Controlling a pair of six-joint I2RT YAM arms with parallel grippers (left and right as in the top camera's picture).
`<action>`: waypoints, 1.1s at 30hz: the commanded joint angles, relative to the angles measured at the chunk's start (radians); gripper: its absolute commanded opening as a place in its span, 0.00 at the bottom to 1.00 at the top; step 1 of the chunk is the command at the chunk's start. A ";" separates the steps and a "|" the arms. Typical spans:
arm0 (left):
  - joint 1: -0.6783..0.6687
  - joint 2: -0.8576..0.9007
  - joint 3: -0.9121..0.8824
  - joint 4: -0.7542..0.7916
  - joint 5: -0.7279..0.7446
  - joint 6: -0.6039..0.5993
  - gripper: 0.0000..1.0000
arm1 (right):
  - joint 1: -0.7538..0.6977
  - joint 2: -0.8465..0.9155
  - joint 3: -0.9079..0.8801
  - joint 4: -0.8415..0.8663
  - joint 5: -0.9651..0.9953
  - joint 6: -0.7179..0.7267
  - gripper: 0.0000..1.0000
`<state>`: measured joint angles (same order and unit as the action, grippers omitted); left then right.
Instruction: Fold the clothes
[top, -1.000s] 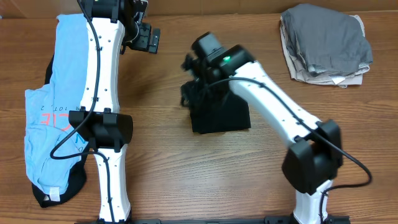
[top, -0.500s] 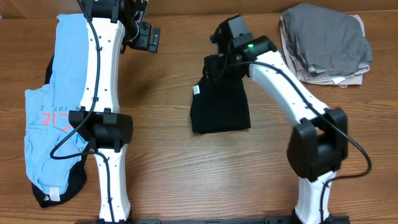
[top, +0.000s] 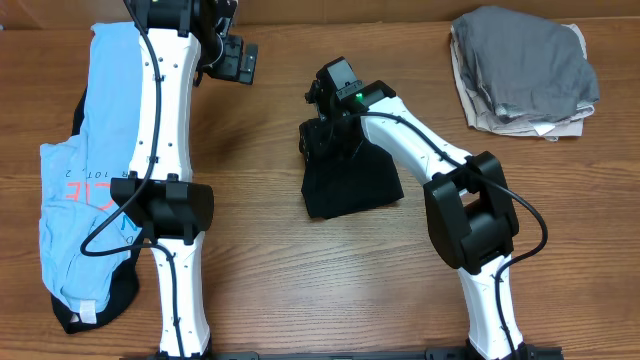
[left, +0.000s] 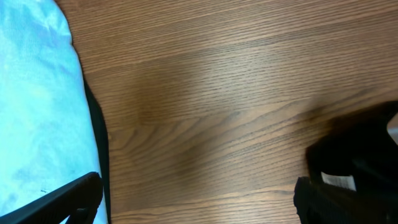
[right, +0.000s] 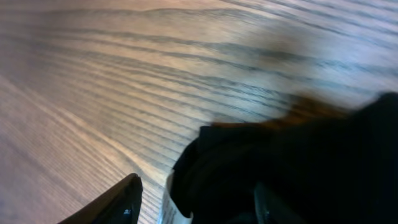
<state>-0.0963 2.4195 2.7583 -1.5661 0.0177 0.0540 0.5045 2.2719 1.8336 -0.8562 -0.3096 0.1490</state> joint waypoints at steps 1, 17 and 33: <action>0.006 -0.018 0.010 0.008 0.000 -0.010 1.00 | -0.014 -0.052 0.098 -0.079 -0.051 -0.049 0.68; 0.006 -0.018 0.010 0.010 0.002 -0.010 1.00 | -0.104 -0.151 0.103 -0.427 0.130 -0.043 0.15; 0.006 -0.018 0.010 0.005 0.003 -0.018 1.00 | -0.167 -0.151 -0.369 -0.053 0.142 0.028 0.09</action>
<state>-0.0963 2.4195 2.7583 -1.5627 0.0177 0.0536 0.3744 2.1132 1.5295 -0.9401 -0.2119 0.1642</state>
